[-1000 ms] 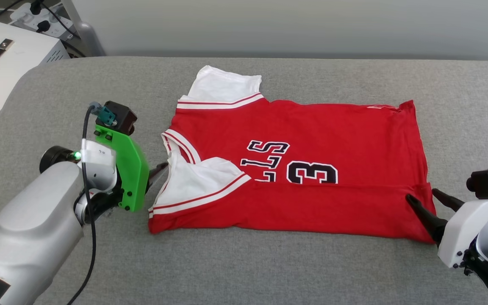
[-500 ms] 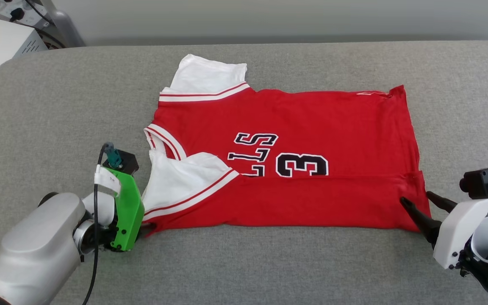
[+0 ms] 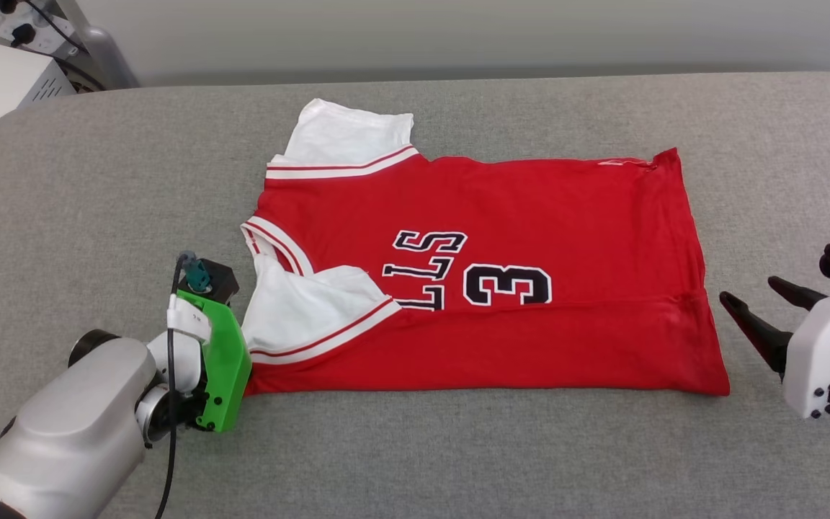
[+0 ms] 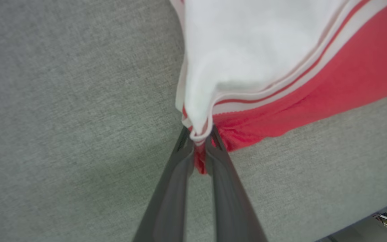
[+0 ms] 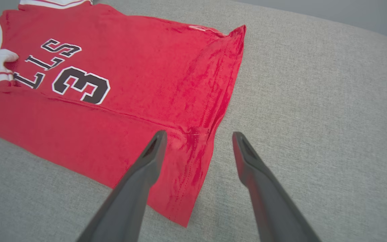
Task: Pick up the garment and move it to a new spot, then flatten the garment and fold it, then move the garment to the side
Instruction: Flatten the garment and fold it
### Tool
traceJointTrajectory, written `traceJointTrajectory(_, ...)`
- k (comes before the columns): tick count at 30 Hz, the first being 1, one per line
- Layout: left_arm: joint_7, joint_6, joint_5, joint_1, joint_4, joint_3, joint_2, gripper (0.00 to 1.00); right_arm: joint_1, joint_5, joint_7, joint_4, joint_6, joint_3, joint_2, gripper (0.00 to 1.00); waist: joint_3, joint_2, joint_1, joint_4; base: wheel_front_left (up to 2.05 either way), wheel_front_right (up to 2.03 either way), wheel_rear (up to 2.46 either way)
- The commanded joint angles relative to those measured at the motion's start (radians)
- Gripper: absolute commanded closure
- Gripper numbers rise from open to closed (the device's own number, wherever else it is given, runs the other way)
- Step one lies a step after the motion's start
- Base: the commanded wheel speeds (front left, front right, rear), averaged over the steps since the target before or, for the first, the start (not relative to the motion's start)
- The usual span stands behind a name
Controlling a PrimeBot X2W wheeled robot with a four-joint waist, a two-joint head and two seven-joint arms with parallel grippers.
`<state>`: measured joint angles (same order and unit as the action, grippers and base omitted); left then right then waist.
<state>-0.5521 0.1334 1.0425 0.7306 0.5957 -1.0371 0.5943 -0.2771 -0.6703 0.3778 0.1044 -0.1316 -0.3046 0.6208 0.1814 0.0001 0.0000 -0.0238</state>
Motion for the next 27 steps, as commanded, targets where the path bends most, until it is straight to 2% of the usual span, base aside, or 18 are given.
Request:
traceJointTrajectory(1,0.011,-0.003,-0.003,-0.021,-0.011,-0.018,-0.002,1.00,-0.019,-0.003,0.038,-0.017,0.001,0.001,0.016,0.00,-0.016,-0.0001,0.0000,0.009,0.00,0.00,0.00)
traceJointTrajectory(6,0.049,-0.003,-0.016,-0.009,-0.074,-0.027,0.022,1.00,-0.016,-0.058,0.219,-0.031,0.001,-0.004,0.072,0.00,-0.023,-0.0001,0.0000,0.021,0.00,0.00,0.00)
traceJointTrajectory(11,0.071,-0.003,-0.028,0.005,-0.113,-0.026,0.023,1.00,-0.013,-0.082,0.329,0.001,0.001,-0.019,0.080,0.00,-0.005,-0.0001,0.0000,0.037,0.00,0.00,0.00)
traceJointTrajectory(16,0.083,-0.011,-0.040,0.025,-0.133,-0.023,0.012,1.00,-0.028,-0.059,0.348,0.071,0.001,-0.053,0.040,0.00,0.024,-0.0001,0.0000,0.053,0.00,0.00,0.00)
traceJointTrajectory(23,0.101,-0.019,-0.040,0.038,-0.135,-0.014,0.004,1.00,-0.020,-0.071,0.319,0.219,0.001,-0.107,-0.052,0.00,0.059,-0.0001,0.0000,0.067,0.00,0.00,0.00)
traceJointTrajectory(27,0.117,-0.022,-0.029,0.032,-0.122,-0.004,0.001,1.00,-0.025,-0.080,0.274,0.258,0.001,-0.141,-0.065,0.00,0.061,-0.0001,0.0000,0.063,0.00,0.00,0.00)
